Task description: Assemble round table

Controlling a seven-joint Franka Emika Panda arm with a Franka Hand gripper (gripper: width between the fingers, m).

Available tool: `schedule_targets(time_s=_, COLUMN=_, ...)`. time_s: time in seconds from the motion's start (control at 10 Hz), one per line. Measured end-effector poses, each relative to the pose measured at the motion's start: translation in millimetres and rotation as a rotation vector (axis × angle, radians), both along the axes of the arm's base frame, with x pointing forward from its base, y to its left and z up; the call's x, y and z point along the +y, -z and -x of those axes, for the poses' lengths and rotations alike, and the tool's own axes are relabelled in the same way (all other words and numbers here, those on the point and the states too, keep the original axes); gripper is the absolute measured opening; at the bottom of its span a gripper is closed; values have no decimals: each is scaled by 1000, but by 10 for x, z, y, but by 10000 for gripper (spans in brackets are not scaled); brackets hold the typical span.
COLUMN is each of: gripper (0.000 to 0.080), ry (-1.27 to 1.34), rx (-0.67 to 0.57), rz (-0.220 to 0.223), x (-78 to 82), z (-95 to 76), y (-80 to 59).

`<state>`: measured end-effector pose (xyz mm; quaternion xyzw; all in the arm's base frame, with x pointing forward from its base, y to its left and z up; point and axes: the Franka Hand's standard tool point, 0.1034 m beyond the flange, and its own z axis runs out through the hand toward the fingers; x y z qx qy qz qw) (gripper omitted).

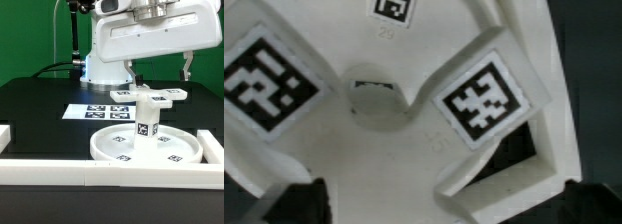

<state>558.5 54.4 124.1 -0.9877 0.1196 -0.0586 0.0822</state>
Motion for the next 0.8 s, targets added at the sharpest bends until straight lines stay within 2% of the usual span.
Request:
schedule_targets(time_s=0.2, gripper=649, ry=-290, rx=14, rz=70, x=81, z=8, y=-29)
schedule_targets(time_s=0.7, gripper=649, ry=-634, rx=-23, rz=112, x=44, z=4, y=-23)
schedule_targets(time_s=0.8, gripper=649, ry=-811, rx=-40, rz=132, x=12, z=13, y=-7)
